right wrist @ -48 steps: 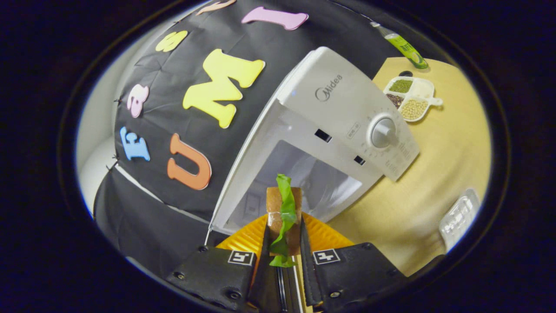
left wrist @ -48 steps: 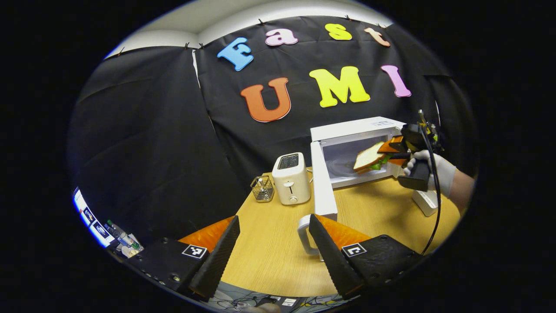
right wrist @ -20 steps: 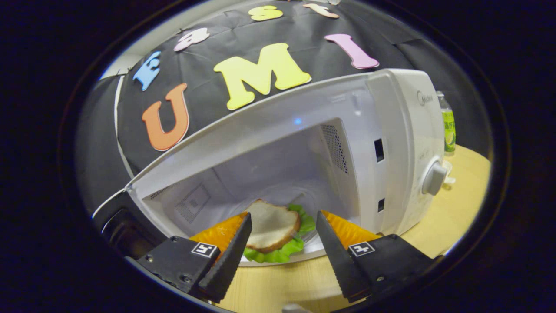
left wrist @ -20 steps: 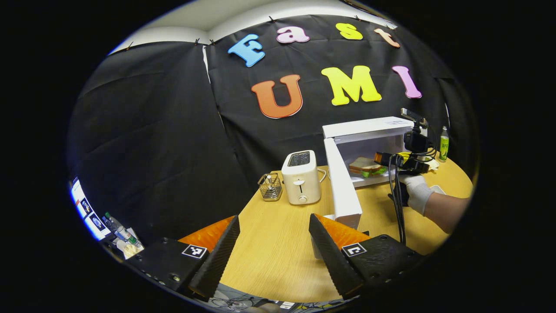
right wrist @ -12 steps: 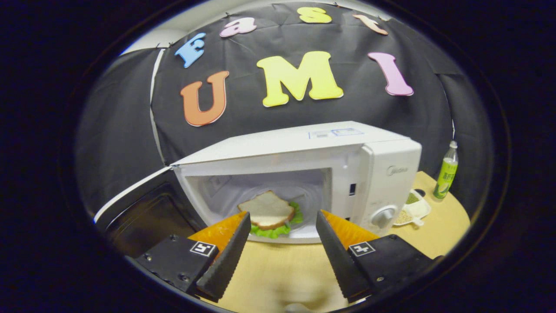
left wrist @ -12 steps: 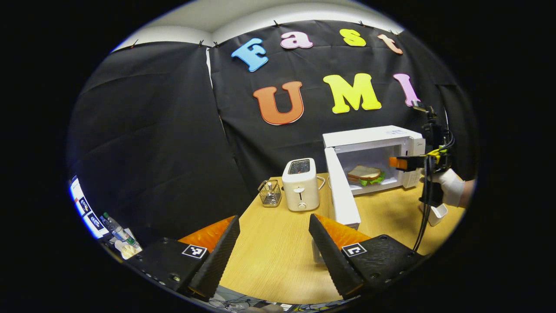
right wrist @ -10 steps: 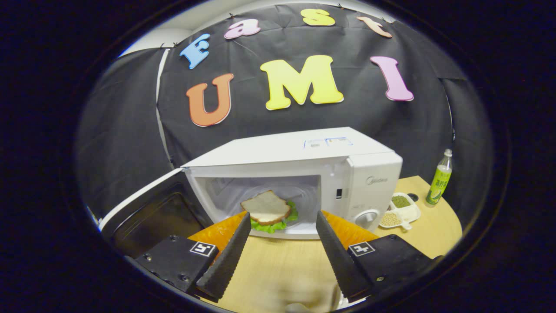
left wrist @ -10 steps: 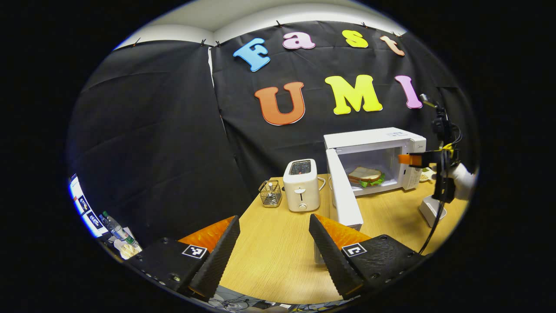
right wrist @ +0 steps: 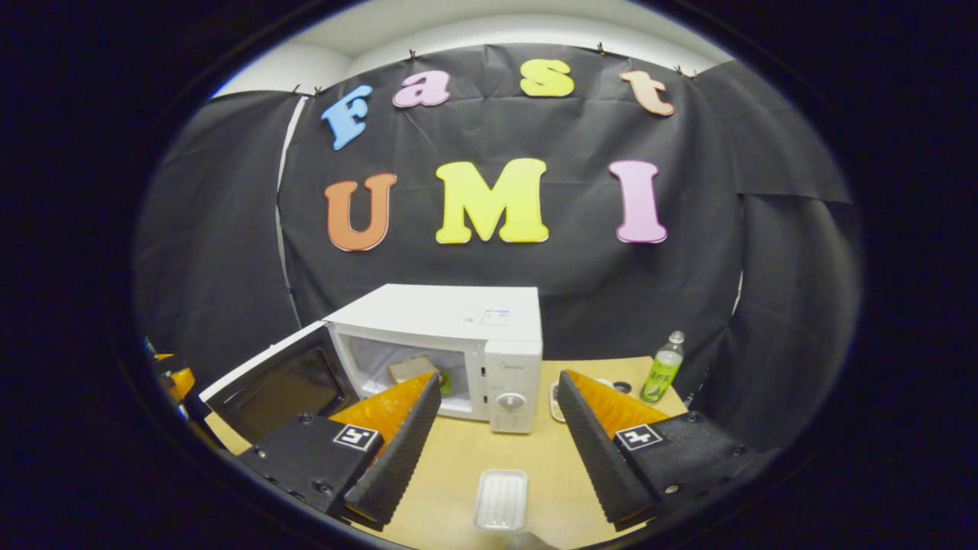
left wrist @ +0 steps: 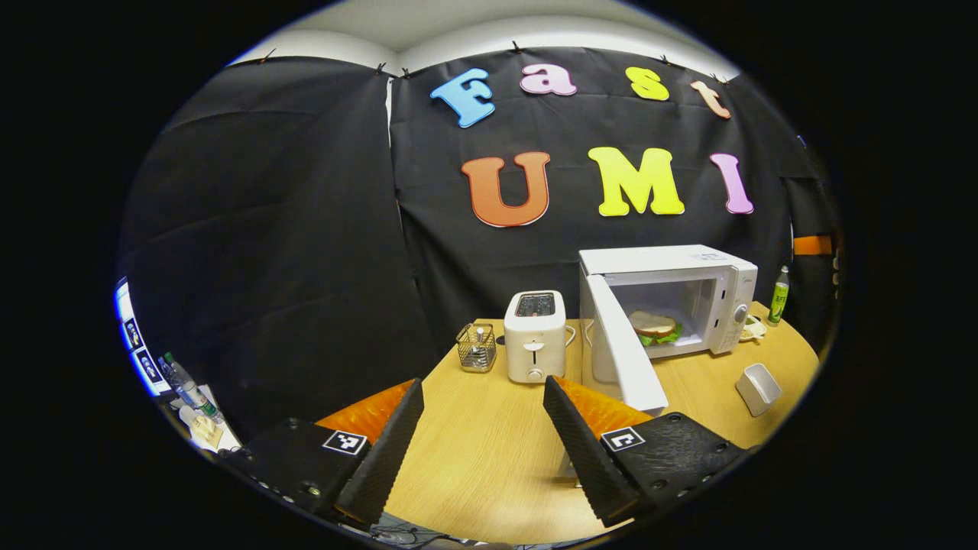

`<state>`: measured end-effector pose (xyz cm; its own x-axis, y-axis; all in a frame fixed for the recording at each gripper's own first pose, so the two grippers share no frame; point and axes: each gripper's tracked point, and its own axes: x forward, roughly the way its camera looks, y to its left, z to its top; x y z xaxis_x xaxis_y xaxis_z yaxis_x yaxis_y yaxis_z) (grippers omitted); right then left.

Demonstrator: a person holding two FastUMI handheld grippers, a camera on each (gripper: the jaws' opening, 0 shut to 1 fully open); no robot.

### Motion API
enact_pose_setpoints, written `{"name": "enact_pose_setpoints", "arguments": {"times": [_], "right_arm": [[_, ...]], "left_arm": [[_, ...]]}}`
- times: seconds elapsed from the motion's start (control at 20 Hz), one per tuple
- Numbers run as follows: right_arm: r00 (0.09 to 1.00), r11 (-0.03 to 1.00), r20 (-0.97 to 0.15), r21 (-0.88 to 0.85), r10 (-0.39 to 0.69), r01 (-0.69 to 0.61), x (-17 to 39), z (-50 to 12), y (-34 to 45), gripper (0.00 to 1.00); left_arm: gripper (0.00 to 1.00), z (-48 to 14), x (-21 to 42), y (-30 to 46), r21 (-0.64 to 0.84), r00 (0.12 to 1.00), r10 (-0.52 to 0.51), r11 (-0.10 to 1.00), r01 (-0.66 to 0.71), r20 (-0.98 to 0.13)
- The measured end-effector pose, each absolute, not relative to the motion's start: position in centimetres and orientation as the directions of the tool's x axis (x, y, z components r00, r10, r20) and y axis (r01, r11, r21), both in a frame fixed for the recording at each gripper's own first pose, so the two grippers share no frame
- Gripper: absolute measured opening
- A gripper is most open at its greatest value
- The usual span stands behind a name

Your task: Open the microwave oven with the left hand, put the food in, and close the microwave oven.

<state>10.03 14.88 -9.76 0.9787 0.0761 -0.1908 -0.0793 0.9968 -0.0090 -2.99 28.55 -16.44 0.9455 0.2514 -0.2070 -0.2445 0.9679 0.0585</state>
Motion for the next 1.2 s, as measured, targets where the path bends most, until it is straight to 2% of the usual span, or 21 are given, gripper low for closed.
{"name": "enact_pose_setpoints", "arguments": {"times": [0.15,0.2,0.25,0.3,0.35,0.4,0.45,0.5,0.55,0.6,0.65,0.7,0.75,0.85,1.2], "right_arm": [[0.984,0.998,-0.174,-0.029,0.043,-0.049,7.2,-8.3,12.6,0.98],[0.985,0.999,-0.172,-0.031,0.028,-0.034,6.3,-8.0,11.9,0.98],[0.985,0.999,-0.169,-0.03,0.015,-0.021,5.5,-8.0,11.2,0.98],[0.986,1.0,-0.169,-0.023,0.005,-0.009,4.8,-7.9,10.6,0.98],[0.986,1.0,-0.166,-0.02,0.002,-0.005,4.2,-7.9,10.4,0.98],[0.985,1.0,-0.173,-0.028,-0.009,0.005,3.8,-8.3,9.9,0.98],[0.983,0.999,-0.182,-0.037,-0.023,0.016,3.6,-8.5,9.5,0.98],[0.982,0.999,-0.189,-0.034,-0.025,0.019,3.3,-8.7,9.2,0.98],[0.981,0.999,-0.193,-0.026,-0.027,0.023,2.8,-8.8,9.2,0.98],[0.98,0.999,-0.197,-0.021,-0.031,0.028,2.6,-8.9,9.0,0.98],[0.978,0.999,-0.208,-0.018,-0.036,0.033,2.4,-9.3,8.8,0.98],[0.976,0.999,-0.216,-0.014,-0.037,0.035,2.3,-9.5,8.8,0.98],[0.974,0.999,-0.225,-0.007,-0.036,0.035,2.2,-9.8,8.7,0.98],[0.967,0.999,-0.251,-0.001,-0.037,0.038,2.1,-10.6,8.4,0.98],[0.956,0.999,-0.293,0.017,-0.03,0.036,2.3,-11.2,8.1,0.98]], "left_arm": [[0.92,-17.0,-2.1,28.4,0.028,0.95,0.233,0.972,-0.232,-0.207],[0.82,-17.2,-1.7,28.4,0.017,0.95,0.233,0.972,-0.234,-0.208],[0.87,-17.4,-1.4,28.2,0.002,0.952,0.222,0.974,-0.227,-0.211],[0.76,-17.6,-1.1,28.0,-0.007,0.953,0.218,0.974,-0.225,-0.212],[0.71,-17.8,-0.9,27.9,-0.015,0.955,0.203,0.977,-0.211,-0.214],[0.76,-18.2,-0.8,27.5,-0.027,0.958,0.182,0.981,-0.193,-0.224],[0.73,-18.6,-0.6,27.3,-0.037,0.959,0.163,0.984,-0.176,-0.233],[0.66,-19.0,-0.4,27.2,-0.04,0.958,0.152,0.985,-0.166,-0.242],[0.5,-19.4,-0.3,27.5,-0.037,0.956,0.15,0.986,-0.165,-0.252],[0.43,-19.7,-0.3,27.3,-0.035,0.957,0.14,0.987,-0.154,-0.254],[0.46,-20.0,-0.3,27.0,-0.034,0.959,0.119,0.991,-0.133,-0.259],[0.43,-20.1,-0.3,26.9,-0.022,0.959,0.115,0.992,-0.125,-0.26],[0.17,-20.7,0.1,27.5,0.001,0.956,0.138,0.99,-0.143,-0.259],[0.0,-21.5,0.2,27.9,0.015,0.951,0.155,0.988,-0.156,-0.267],[0.0,-23.7,1.3,26.9,0.023,0.952,0.121,0.993,-0.119,-0.281]]}}
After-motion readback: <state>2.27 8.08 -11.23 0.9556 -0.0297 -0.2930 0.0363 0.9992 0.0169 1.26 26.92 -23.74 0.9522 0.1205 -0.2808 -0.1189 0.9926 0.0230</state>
